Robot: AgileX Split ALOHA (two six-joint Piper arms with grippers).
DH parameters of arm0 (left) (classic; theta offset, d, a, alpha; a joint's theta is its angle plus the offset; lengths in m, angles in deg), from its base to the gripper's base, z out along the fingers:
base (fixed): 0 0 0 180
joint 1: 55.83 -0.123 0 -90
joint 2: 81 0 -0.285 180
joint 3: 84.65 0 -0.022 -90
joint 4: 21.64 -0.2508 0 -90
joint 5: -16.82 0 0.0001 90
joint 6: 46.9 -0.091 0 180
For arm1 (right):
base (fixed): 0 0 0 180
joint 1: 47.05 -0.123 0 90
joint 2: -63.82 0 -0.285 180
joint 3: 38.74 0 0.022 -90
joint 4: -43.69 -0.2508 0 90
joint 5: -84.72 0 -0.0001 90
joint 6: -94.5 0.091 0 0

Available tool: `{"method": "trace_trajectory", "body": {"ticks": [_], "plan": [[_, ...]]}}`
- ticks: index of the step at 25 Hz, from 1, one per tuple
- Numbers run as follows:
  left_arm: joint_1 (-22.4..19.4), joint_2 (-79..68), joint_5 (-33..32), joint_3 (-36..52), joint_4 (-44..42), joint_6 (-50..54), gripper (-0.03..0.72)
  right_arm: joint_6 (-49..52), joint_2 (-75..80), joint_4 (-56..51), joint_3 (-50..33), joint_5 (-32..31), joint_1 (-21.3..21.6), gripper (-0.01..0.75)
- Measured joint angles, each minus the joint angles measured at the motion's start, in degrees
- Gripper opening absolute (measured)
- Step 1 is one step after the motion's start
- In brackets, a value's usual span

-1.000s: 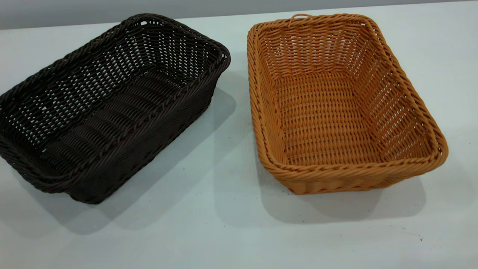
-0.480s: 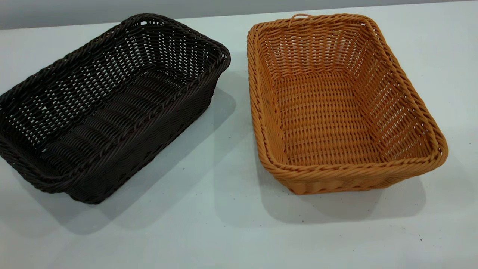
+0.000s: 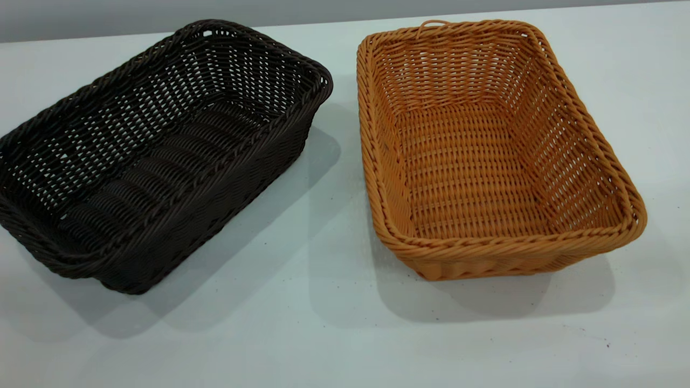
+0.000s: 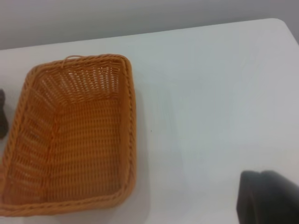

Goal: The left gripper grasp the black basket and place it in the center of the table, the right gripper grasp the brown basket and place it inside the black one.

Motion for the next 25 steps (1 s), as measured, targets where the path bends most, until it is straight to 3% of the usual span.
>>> {"method": "trace_trajectory", "body": {"ticks": [14,17,20,25], "plan": [[0.0,0.0,0.4,-0.7,0.6,-0.2,-0.001,2.7,0.0,-3.2,0.5,1.2,0.0,0.018],[0.0,-1.8,3.6,-1.6,2.8,-0.8,-0.001,2.6,1.6,-6.9,0.5,1.2,0.0,0.083],[0.0,-5.5,6.3,-3.1,5.4,-3.8,0.046,1.8,5.3,-10.7,0.5,2.0,0.0,0.202],[0.0,-14.9,11.7,-6.5,10.0,-12.5,0.239,-2.8,12.4,-18.3,0.5,5.3,0.0,0.400]]}}
